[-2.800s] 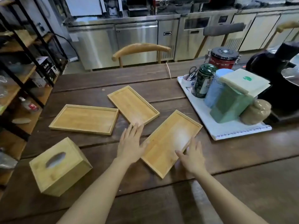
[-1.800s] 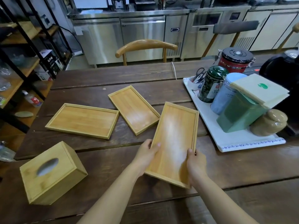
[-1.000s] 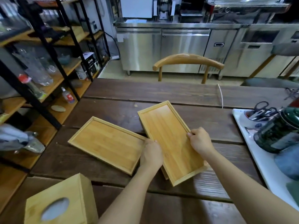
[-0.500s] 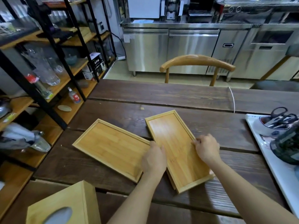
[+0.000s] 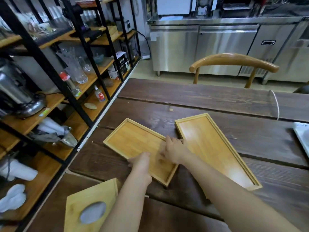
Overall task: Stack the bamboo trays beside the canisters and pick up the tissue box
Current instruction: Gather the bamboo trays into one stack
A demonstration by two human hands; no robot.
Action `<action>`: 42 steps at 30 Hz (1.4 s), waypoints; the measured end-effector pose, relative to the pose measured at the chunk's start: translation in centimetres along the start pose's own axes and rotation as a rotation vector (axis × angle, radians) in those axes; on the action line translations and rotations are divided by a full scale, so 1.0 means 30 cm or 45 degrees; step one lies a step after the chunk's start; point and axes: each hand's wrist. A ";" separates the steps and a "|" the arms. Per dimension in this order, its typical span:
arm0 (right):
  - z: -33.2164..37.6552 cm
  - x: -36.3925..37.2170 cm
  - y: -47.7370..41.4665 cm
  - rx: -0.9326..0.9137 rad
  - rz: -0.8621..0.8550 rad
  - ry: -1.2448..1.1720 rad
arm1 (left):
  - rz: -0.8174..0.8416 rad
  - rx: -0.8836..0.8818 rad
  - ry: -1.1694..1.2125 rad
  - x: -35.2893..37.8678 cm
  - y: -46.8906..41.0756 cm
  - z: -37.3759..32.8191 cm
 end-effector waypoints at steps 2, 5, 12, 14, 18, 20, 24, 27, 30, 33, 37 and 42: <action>0.021 -0.005 -0.011 0.151 0.035 -0.094 | 0.084 -0.144 0.043 -0.017 0.012 -0.026; 0.030 -0.017 -0.019 0.286 0.030 -0.232 | 0.045 -0.183 -0.015 -0.042 0.007 -0.043; 0.039 -0.007 0.009 0.429 -0.071 -0.258 | 0.060 -0.103 -0.173 -0.127 0.027 -0.061; 0.046 -0.028 0.018 0.357 -0.170 -0.287 | 0.036 -0.026 -0.145 -0.144 0.034 -0.059; 0.023 -0.126 0.047 0.284 -0.338 -0.452 | -0.099 0.530 -0.317 -0.109 0.073 -0.038; -0.041 -0.196 0.069 0.332 -0.411 -0.530 | -0.127 0.876 -0.524 -0.064 0.119 -0.034; -0.229 -0.304 0.147 0.462 -0.497 -0.537 | -0.068 1.249 -0.998 0.062 0.223 0.012; -0.354 -0.338 0.221 0.558 -0.513 -0.503 | -0.001 1.377 -1.150 0.161 0.281 0.090; -0.437 -0.339 0.272 0.627 -0.525 -0.466 | 0.045 1.432 -1.208 0.228 0.301 0.162; -0.487 -0.323 0.286 0.660 -0.527 -0.404 | 0.080 1.412 -1.228 0.266 0.298 0.214; -0.521 -0.281 0.286 0.645 -0.528 -0.359 | 0.108 1.406 -1.237 0.287 0.282 0.243; -0.544 -0.241 0.283 0.661 -0.524 -0.354 | 0.080 1.448 -1.284 0.300 0.262 0.256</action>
Point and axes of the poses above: each hand's wrist, its own y-axis away from the middle knuckle, its own x-axis out of the palm, z = x × y, and after that the axes turned 13 degrees about -z, right-handed
